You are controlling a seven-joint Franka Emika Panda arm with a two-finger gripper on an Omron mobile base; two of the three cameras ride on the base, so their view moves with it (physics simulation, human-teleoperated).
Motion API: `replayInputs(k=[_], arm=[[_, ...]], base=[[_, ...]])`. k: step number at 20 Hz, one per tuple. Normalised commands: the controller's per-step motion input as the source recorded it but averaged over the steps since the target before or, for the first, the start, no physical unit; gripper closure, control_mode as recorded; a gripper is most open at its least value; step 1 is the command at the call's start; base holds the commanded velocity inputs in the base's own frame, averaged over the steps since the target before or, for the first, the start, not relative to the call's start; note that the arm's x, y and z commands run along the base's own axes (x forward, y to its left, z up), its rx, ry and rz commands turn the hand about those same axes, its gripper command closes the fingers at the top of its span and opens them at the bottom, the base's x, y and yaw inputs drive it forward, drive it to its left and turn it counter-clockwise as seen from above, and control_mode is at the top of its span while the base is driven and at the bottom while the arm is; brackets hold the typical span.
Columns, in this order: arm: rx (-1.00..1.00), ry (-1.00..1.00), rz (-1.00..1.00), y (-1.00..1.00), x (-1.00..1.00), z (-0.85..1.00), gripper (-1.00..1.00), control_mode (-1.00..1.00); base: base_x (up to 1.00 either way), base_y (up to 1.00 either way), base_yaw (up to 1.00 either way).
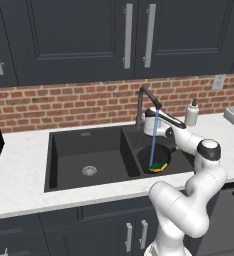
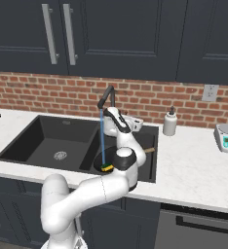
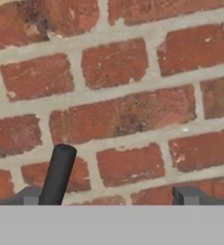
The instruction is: Pick the pan and sponge and place them into the sink. Then turn on the water.
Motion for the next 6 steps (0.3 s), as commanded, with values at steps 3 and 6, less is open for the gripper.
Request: replayInputs(k=[3, 6], arm=[[0.01, 0.01, -0.03, -0.77, 0.0, -0.17, -1.0, -1.0], [0.0, 0.02, -0.04, -0.75, 0.0, -0.14, -1.0, -1.0]], base=[[0.0, 0.0, 0.0], [0.0, 0.0, 0.0]])
